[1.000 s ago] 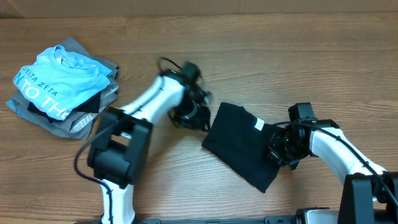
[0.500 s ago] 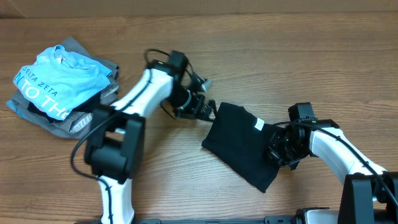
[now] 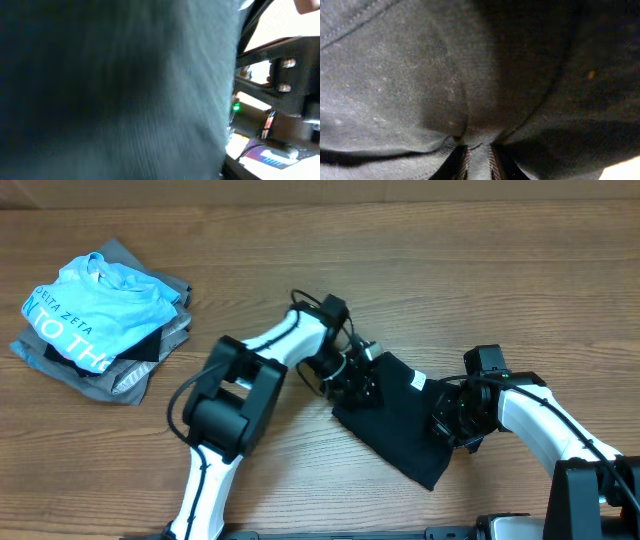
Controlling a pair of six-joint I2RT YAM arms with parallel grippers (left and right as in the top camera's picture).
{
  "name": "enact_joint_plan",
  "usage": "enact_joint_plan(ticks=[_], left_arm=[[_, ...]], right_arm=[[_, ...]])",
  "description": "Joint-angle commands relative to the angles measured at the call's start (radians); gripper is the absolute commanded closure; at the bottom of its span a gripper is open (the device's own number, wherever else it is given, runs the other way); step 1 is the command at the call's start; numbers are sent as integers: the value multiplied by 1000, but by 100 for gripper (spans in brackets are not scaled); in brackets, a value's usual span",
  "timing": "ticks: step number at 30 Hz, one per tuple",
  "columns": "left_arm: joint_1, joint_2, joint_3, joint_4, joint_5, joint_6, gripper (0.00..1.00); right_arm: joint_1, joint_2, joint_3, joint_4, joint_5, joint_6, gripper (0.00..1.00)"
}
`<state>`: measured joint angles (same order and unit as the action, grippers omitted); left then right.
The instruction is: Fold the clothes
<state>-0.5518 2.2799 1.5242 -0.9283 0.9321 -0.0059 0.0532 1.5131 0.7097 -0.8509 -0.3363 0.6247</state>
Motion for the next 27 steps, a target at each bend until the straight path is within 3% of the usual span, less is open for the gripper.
enact_joint_plan(ticks=[1, 3, 5, 14, 18, 24, 27], left_arm=[[-41, 69, -28, 14, -86, -29, 62], [-40, 69, -28, 13, -66, -27, 86], [-33, 68, -27, -1, -67, -26, 96], [105, -49, 93, -206, -175, 68, 96], [285, -187, 289, -327, -236, 81, 96], [513, -254, 496, -416, -242, 81, 96], [681, -257, 581, -428, -359, 81, 96]], right_arm=[[3, 3, 11, 1, 6, -4, 83], [3, 3, 11, -5, 6, -4, 84], [3, 3, 11, -15, 6, -4, 87], [-10, -122, 93, -171, -49, -80, 93], [-8, -303, 205, -270, -114, -102, 92], [-8, -415, 226, -304, -114, -101, 91], [-8, -431, 226, -315, -114, -101, 91]])
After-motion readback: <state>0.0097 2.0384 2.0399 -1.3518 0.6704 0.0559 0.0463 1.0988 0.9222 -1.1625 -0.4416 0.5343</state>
